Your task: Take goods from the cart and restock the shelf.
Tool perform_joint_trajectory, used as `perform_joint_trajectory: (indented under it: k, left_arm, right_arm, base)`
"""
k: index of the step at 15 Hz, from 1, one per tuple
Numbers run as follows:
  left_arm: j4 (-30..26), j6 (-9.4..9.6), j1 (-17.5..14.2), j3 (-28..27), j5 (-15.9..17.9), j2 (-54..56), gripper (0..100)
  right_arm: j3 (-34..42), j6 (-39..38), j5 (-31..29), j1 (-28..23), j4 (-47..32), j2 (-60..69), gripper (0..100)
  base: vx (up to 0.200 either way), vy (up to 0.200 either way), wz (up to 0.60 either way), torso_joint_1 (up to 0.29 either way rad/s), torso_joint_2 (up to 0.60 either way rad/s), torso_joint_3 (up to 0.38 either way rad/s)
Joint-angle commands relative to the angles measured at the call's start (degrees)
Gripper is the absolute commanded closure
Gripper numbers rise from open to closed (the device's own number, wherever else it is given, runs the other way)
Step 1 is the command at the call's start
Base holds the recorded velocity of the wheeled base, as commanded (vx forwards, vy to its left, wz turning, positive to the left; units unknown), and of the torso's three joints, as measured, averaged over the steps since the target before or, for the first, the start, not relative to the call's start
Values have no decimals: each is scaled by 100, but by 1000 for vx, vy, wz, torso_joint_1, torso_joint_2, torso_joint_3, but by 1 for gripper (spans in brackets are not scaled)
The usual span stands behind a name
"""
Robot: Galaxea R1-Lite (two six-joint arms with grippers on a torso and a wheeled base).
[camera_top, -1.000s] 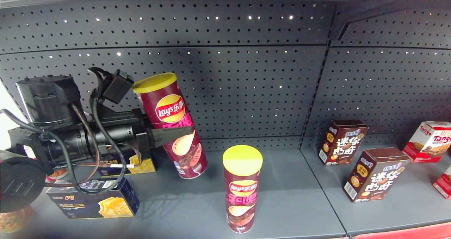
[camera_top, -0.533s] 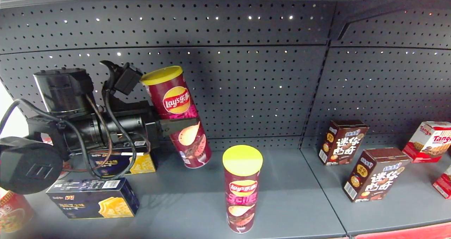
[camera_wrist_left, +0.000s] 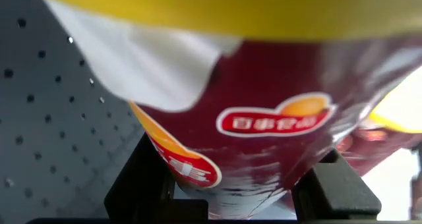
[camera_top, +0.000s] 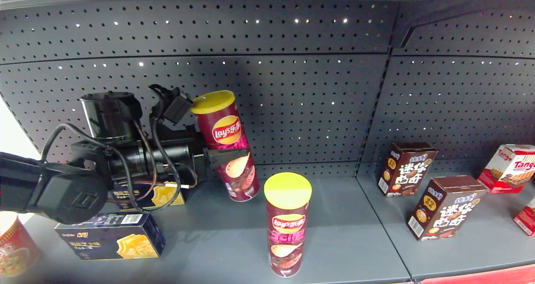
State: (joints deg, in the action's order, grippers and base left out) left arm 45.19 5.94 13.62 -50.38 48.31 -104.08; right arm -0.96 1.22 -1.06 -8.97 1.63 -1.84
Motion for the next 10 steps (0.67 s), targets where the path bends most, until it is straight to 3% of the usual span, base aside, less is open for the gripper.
perform_joint_trajectory:
  k: [1, 10]
  left_arm:
    - [324, 153, 27, -24, 12, -516, 100]
    - [385, 153, 89, -165, 12, -938, 100]
  right_arm:
    - [0, 1, 1, 1, 4, -9, 0]
    - [0, 10, 9, 1, 4, -9, 0]
  base:
    - [0, 0, 0, 0, 0, 0]
    - [0, 0, 0, 0, 0, 0]
